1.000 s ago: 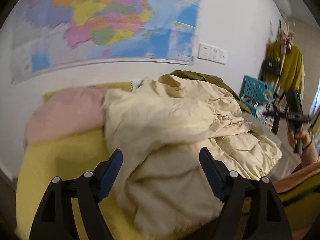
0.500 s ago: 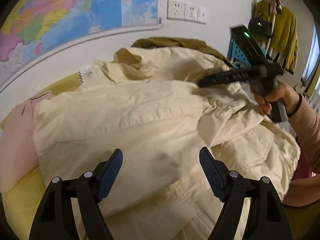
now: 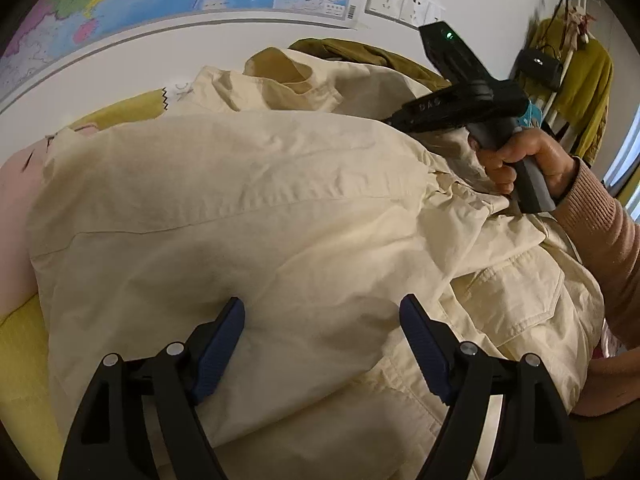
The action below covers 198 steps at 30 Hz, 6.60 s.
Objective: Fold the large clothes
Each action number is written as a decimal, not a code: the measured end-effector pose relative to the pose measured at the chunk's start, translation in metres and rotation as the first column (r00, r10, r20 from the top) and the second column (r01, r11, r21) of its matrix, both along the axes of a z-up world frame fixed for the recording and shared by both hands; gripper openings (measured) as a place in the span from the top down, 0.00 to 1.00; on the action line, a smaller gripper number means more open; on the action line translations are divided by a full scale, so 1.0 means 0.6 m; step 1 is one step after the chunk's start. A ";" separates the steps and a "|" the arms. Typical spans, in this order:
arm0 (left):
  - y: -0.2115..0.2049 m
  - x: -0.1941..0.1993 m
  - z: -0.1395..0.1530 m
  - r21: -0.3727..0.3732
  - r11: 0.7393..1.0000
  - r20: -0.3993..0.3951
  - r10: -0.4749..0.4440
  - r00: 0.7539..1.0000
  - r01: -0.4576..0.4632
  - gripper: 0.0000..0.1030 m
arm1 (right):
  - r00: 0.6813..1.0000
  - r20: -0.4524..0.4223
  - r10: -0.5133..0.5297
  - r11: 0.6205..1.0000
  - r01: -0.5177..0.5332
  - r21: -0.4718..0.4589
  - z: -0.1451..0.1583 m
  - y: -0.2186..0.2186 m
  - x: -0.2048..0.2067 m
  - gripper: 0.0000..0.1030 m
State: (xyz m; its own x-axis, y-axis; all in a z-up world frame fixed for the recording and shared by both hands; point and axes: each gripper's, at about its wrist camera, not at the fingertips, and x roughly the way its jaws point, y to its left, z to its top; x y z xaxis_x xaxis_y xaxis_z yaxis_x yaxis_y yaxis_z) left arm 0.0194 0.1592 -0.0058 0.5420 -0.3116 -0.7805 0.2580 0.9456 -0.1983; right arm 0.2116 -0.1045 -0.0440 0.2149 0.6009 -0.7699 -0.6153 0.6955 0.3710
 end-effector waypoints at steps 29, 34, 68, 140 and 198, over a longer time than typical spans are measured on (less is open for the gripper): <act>0.018 -0.021 0.040 0.012 0.999 0.044 0.043 0.998 -0.044 0.16 | 0.973 0.220 0.073 0.982 -0.033 -0.183 0.015 -0.062 -0.105 0.47; 0.072 -0.089 0.080 -0.007 0.991 0.119 0.134 0.984 -0.134 0.15 | 0.966 0.259 -0.002 1.000 0.005 -0.008 0.082 -0.157 -0.165 0.29; 0.121 -0.257 -0.013 -0.332 0.923 -0.124 0.160 0.979 -0.192 0.07 | 0.994 -0.095 0.046 0.953 -0.015 0.303 -0.055 -0.306 -0.419 0.22; 0.321 0.271 0.101 -0.223 0.852 -0.388 0.368 0.845 -0.474 0.73 | 0.902 -0.358 -0.242 0.800 0.394 0.452 0.087 -0.170 0.104 0.74; 0.128 0.244 0.085 0.187 0.963 -0.019 0.204 0.979 -0.197 0.89 | 0.944 0.264 -0.196 0.978 0.168 0.124 0.120 0.037 0.061 0.99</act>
State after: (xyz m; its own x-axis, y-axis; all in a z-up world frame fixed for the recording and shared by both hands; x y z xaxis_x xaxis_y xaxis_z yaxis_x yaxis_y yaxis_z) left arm 0.1655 0.2360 0.0454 0.5477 -0.0501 -0.8352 0.0556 0.9982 -0.0234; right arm 0.2482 -0.0825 0.0283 0.5216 0.6018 -0.6049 -0.5692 0.7735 0.2787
